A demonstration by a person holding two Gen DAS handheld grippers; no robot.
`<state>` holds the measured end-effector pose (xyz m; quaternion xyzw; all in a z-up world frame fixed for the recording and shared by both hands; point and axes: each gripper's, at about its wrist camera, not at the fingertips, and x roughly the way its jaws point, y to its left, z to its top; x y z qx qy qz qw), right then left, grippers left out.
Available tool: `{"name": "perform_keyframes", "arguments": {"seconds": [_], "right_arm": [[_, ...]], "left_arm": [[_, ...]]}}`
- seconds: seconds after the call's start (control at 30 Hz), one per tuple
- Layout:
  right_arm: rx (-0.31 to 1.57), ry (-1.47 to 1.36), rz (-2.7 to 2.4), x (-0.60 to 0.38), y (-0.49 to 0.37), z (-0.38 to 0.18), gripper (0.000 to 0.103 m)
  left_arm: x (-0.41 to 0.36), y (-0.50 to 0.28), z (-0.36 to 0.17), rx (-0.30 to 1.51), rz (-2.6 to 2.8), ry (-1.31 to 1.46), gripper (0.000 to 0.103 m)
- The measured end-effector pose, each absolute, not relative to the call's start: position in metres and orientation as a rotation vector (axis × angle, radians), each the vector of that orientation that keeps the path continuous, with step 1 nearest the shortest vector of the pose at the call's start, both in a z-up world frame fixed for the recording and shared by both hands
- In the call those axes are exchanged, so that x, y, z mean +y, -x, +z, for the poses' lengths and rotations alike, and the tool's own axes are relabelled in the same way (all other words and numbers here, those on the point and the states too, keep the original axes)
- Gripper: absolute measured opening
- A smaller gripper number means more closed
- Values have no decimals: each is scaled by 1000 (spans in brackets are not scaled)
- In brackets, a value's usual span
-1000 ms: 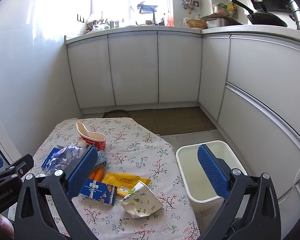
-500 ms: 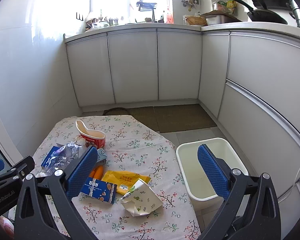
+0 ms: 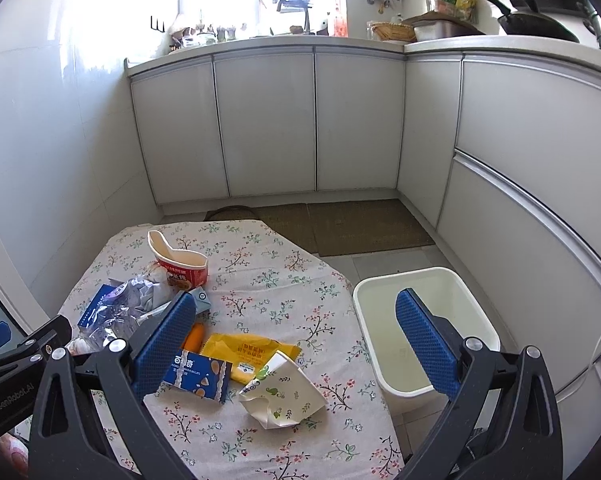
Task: Collect trash
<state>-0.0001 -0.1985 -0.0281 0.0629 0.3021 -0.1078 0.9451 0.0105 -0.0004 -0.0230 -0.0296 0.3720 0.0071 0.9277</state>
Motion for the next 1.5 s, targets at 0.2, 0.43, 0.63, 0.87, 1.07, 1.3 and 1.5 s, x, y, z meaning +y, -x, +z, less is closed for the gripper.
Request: {"name": "perform_keyframes", "arguments": {"seconds": [0.2, 0.43, 0.63, 0.87, 1.07, 1.3, 1.5], "right_arm": [[738, -194, -157, -205, -19, -59, 97], [910, -336, -52, -204, -32, -110, 97], [1017, -246, -46, -196, -38, -134, 97], [1081, -155, -2, -186, -48, -149, 97], [1113, -138, 21, -177, -56, -157, 97], [1145, -122, 26, -170, -63, -163, 97], [1135, -81, 53, -161, -65, -158, 97]], "left_arm": [[13, -39, -43, 851, 22, 95, 96], [53, -95, -56, 946, 54, 119, 96], [84, -151, -69, 1027, 53, 103, 96], [116, -209, -118, 1190, 114, 90, 96], [131, -230, -152, 1241, 153, 132, 96], [117, -237, -180, 1333, 68, 96, 96], [116, -245, -176, 1300, 72, 82, 95]]}}
